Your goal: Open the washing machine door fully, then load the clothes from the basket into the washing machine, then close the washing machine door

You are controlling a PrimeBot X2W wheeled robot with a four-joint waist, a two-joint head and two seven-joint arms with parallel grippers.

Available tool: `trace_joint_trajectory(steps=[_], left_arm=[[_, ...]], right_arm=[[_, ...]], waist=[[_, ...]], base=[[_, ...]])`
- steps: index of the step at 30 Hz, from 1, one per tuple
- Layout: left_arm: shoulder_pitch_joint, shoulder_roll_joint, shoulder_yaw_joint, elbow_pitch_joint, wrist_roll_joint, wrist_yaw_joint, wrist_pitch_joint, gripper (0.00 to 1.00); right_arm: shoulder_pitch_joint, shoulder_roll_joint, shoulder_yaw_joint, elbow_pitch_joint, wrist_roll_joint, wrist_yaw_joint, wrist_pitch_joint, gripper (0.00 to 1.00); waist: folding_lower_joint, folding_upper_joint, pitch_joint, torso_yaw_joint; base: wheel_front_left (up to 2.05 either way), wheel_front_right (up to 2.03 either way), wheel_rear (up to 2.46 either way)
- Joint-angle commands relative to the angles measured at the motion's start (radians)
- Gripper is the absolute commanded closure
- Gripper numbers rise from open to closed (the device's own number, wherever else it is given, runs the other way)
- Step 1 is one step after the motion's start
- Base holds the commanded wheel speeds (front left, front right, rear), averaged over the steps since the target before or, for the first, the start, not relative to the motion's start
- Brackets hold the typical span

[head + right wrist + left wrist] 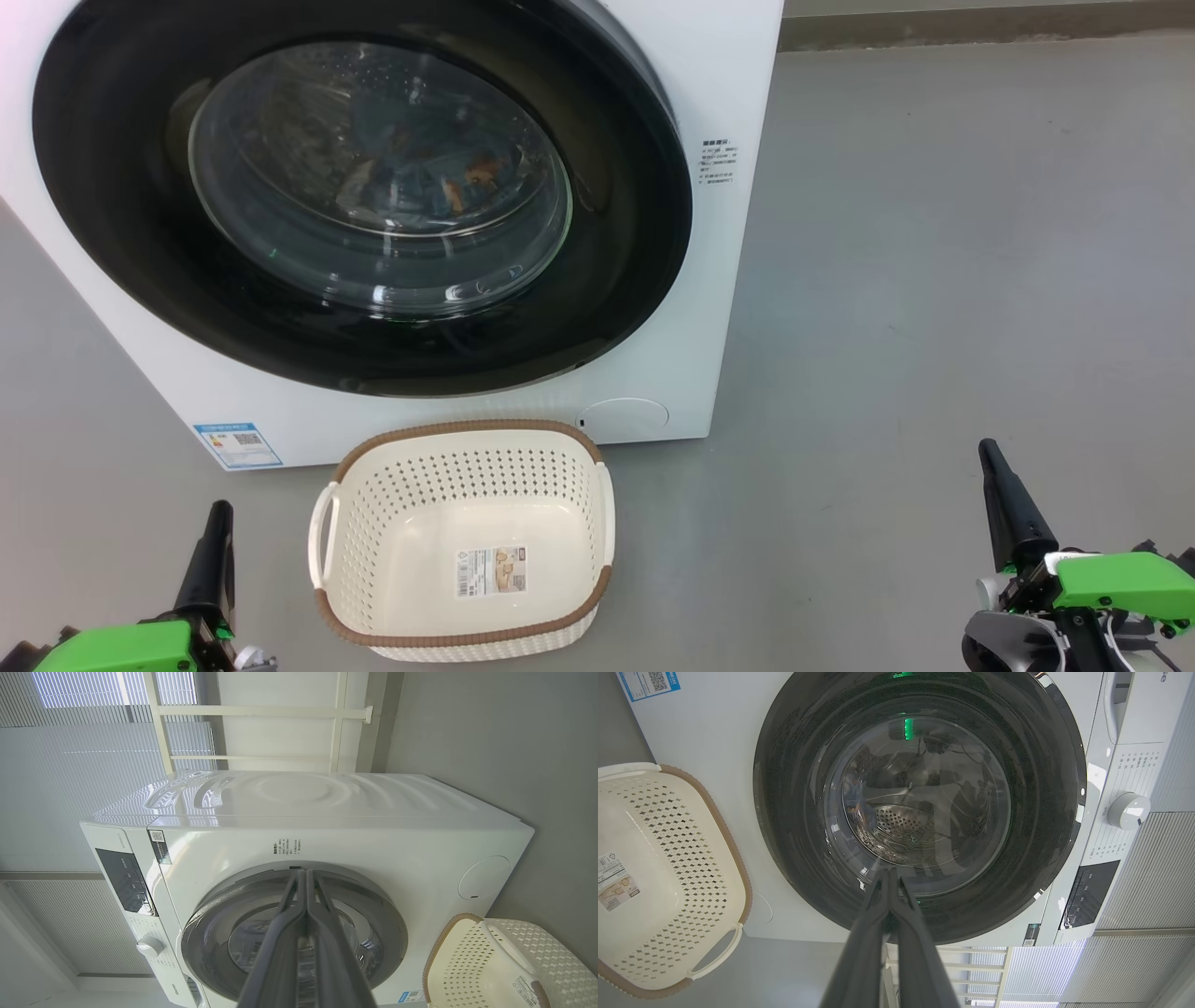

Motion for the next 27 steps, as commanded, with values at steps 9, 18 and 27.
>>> trace_joint_trajectory(steps=[9, 18, 27], left_arm=[[-0.039, 0.012, 0.035, -0.028, -0.004, 0.004, 0.006, 1.0], [-0.039, 0.011, 0.036, -0.029, -0.003, 0.004, 0.007, 1.0], [-0.039, 0.011, 0.037, -0.029, -0.002, 0.004, 0.008, 1.0]], right_arm=[[-0.024, -0.035, 0.033, -0.038, 0.021, -0.001, -0.021, 1.0], [-0.026, -0.048, 0.05, -0.045, 0.035, -0.001, -0.035, 1.0], [-0.028, -0.059, 0.064, -0.051, 0.047, -0.001, -0.046, 1.0]], waist=[[0.0, 0.0, 0.0, 0.0], [0.0, 0.0, 0.0, 0.0], [0.0, 0.0, 0.001, 0.0]], base=[[0.0, 0.0, 0.0], [0.0, 0.0, 0.0], [0.0, 0.0, 0.0]])
